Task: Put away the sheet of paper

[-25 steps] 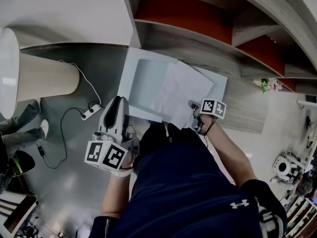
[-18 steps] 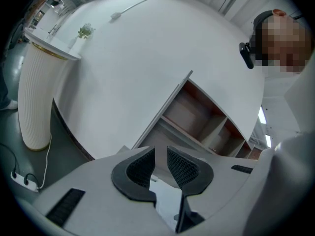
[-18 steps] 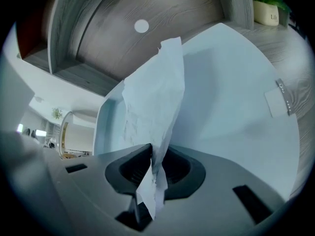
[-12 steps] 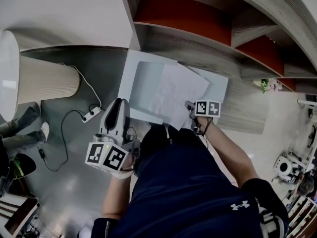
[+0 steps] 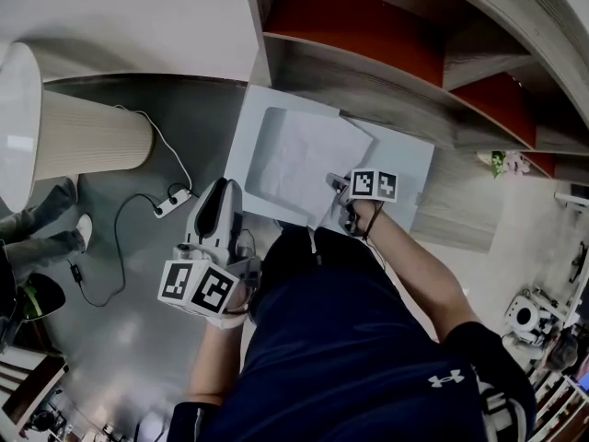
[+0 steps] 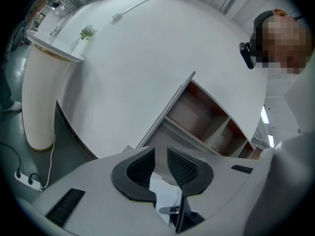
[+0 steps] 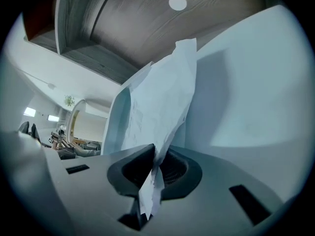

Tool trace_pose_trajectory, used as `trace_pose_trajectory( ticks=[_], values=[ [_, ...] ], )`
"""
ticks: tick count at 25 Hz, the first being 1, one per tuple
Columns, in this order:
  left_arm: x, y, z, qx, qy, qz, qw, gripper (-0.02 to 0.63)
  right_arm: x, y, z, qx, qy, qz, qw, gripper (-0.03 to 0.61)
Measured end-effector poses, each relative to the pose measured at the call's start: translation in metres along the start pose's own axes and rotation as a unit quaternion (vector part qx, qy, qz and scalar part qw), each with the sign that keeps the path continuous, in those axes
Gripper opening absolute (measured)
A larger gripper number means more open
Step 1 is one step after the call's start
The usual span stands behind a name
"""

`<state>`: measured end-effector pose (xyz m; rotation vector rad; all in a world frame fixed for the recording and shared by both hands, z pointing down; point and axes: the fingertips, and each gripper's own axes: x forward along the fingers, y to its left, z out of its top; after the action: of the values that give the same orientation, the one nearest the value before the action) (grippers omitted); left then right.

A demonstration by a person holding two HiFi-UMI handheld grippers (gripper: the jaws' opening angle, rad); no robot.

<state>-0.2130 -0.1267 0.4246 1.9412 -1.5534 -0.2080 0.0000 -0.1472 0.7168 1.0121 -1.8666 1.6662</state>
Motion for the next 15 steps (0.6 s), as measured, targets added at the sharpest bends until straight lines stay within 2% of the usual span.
trace_pose_trajectory(
  ticks=[6,15],
  values=[
    [-0.010,0.013,0.002,-0.005,-0.011,0.021,0.9997,0.086,0.017,0.020,0.005,-0.006,-0.008,0.037,0.999,0.035],
    [-0.020,0.028,0.006,-0.013,-0.017,0.039,0.9990,0.086,0.048,0.050,0.010,-0.034,0.008,0.052,0.998,0.035]
  ],
)
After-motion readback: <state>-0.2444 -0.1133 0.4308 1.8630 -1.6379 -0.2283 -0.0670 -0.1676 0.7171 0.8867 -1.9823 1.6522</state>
